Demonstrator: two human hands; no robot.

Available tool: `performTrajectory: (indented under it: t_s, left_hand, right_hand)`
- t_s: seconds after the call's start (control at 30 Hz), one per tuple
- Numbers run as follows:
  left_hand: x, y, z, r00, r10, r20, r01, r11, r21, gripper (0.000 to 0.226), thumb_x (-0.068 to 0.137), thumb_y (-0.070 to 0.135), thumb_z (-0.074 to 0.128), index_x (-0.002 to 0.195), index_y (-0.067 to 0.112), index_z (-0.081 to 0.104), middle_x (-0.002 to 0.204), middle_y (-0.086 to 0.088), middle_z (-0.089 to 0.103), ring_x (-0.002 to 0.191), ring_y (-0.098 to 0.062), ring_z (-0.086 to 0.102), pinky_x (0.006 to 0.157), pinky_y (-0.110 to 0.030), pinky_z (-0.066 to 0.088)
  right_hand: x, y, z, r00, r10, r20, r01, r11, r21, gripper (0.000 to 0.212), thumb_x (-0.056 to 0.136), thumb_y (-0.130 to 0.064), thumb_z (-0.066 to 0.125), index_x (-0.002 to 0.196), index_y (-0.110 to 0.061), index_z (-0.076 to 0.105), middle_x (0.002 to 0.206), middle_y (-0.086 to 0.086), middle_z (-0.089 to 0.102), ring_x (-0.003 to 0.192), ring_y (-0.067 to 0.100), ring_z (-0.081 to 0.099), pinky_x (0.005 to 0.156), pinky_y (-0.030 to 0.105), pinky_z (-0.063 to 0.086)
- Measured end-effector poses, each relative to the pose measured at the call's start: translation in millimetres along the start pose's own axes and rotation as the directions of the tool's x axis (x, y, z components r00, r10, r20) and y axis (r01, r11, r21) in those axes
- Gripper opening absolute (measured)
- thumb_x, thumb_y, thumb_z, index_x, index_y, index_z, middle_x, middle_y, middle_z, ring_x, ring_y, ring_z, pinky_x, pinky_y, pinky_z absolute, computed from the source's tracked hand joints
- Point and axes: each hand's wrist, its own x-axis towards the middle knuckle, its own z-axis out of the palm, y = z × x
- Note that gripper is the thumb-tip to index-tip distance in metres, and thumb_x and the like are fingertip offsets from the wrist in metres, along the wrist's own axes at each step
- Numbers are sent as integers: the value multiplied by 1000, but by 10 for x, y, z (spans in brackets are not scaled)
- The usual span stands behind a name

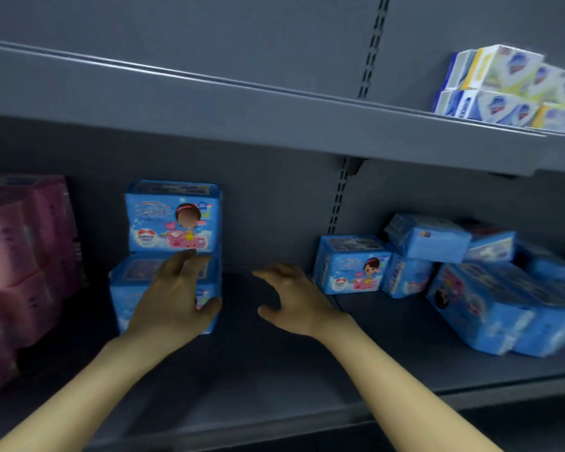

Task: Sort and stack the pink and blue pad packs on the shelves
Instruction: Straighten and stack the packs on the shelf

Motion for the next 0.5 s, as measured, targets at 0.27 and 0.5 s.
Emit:
performTrajectory:
  t_s: [0.27,0.5]
  left_hand:
    - [-53,780,628,989,32,148,-24,998,-51,66,82,31,64,140,19,34,142,-3,34,131,-20,35,104,-26,32]
    - [-108,1294,1065,971,4,239,12,998,-64,66,85,35,60,142,26,28,145,1,30,132,-17,32,104,-27,35]
  right_hand:
    - [-514,733,-275,992,94,79,-94,996,-4,63,88,-30,58,144,-28,28,152,0,22,140,19,14,113,44,20]
    - [-737,1244,-423,987,104,119,-101,994,-36,65,89,-30,56,145,-28,24,154,0,16,141,18,10,113,41,18]
